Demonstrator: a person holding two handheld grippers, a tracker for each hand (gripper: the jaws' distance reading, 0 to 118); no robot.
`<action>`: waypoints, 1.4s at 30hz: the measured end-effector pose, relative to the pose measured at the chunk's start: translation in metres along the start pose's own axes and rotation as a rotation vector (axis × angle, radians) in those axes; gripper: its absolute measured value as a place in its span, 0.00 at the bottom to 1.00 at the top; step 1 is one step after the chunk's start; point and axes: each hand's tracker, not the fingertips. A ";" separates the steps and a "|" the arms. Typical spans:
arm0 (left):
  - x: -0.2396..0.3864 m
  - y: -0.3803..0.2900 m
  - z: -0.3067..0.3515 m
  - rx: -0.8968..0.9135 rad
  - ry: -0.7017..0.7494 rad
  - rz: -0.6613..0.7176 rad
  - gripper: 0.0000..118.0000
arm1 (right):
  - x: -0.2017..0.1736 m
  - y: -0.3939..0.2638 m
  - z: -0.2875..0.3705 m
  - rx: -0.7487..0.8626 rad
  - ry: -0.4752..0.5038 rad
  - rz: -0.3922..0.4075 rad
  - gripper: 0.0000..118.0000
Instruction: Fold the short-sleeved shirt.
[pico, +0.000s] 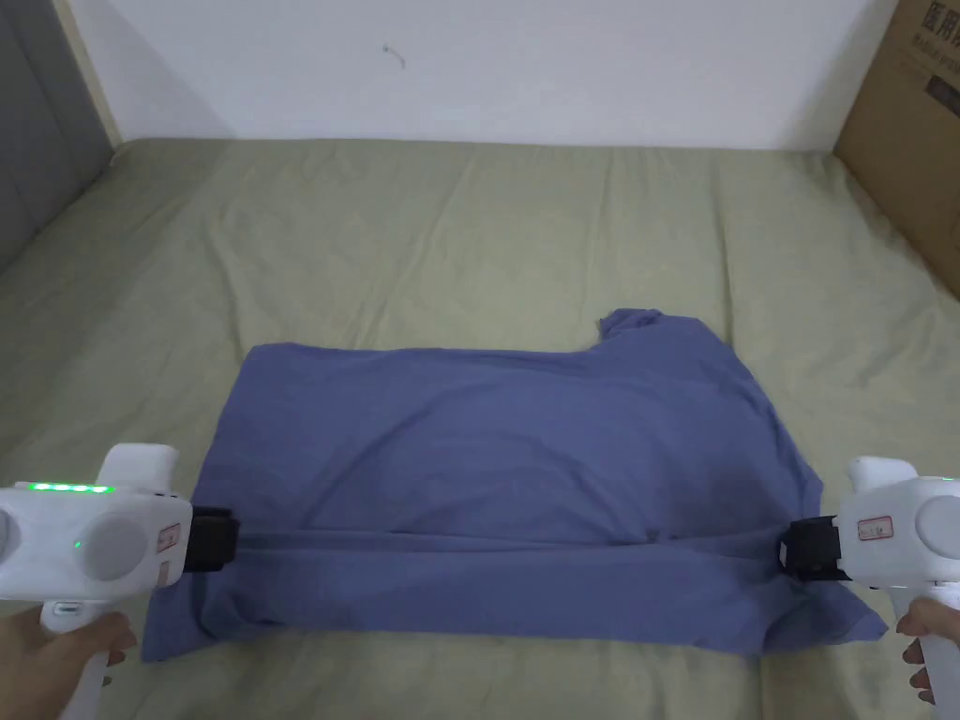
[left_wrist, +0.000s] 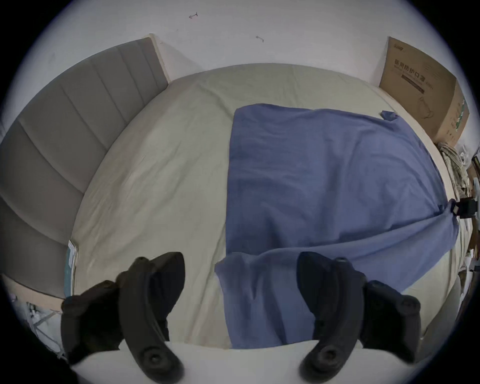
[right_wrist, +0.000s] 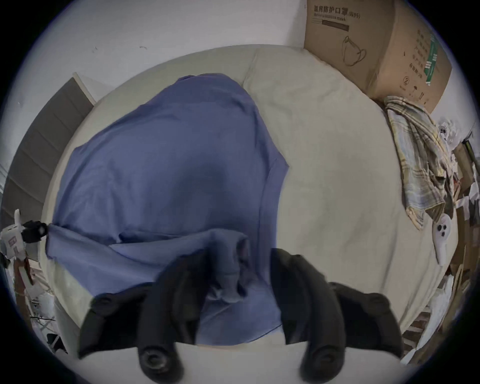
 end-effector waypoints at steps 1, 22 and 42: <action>-0.004 -0.002 0.006 0.013 -0.013 0.016 0.79 | 0.002 -0.001 0.005 0.009 0.007 -0.004 0.48; -0.006 -0.106 0.067 0.006 -0.114 0.110 0.14 | -0.023 -0.124 0.057 0.034 0.137 -0.032 0.00; -0.015 -0.077 0.023 -0.053 -0.137 0.160 0.04 | -0.004 -0.126 0.061 0.051 0.061 -0.084 0.50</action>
